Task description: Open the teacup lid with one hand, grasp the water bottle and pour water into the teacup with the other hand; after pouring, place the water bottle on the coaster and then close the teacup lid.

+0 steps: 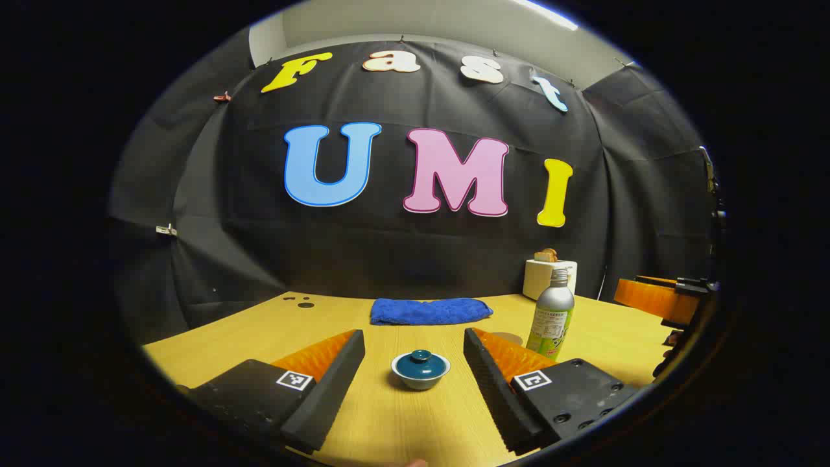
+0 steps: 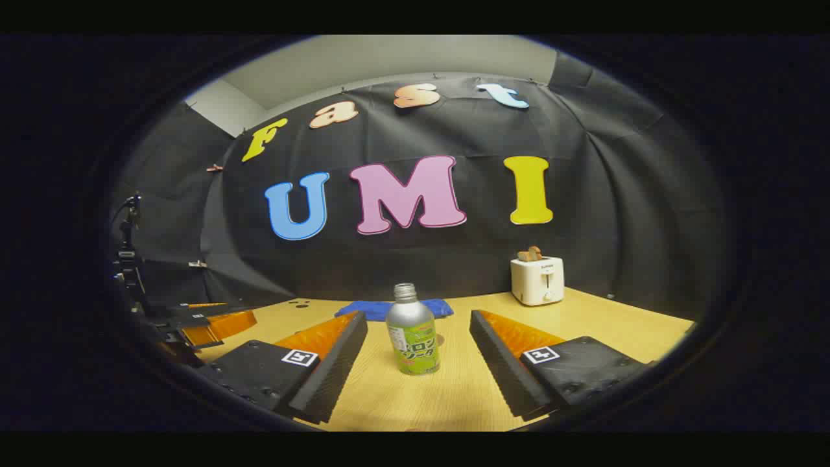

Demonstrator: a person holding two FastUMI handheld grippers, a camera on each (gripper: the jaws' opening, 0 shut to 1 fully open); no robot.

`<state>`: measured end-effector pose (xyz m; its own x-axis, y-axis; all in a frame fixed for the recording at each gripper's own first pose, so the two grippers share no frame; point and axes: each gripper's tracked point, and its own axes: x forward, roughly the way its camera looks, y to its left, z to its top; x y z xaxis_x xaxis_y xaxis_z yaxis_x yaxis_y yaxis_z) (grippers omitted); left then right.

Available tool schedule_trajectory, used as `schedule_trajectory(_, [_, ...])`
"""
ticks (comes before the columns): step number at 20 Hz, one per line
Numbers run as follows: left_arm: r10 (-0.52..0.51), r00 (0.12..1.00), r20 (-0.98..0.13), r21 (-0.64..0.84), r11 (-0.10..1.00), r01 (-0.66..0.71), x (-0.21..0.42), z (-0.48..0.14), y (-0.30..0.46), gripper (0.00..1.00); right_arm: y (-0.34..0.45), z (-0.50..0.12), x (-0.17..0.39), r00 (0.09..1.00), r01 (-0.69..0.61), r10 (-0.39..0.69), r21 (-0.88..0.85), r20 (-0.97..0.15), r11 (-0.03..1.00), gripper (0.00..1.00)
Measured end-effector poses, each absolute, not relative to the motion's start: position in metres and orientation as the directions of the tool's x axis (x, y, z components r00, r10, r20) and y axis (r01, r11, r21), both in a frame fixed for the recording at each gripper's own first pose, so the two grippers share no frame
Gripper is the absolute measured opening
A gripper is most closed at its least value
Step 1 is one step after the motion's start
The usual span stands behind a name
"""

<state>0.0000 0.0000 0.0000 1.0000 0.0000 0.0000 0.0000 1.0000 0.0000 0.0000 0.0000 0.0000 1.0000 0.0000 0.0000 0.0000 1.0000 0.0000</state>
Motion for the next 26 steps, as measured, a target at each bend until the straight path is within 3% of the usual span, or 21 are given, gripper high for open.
schedule_trajectory(21, [-0.022,0.993,-0.114,0.017,1.000,0.024,0.069,-0.040,-0.009,0.97,-0.002,-0.037,0.040,0.997,-0.005,0.004,-0.016,-0.073,1.000,0.99])
schedule_trajectory(26, [-0.044,0.982,-0.182,0.015,0.999,0.047,0.100,-0.062,-0.014,0.88,-0.009,-0.044,0.047,0.997,0.014,-0.022,-0.096,-0.076,0.995,0.99])
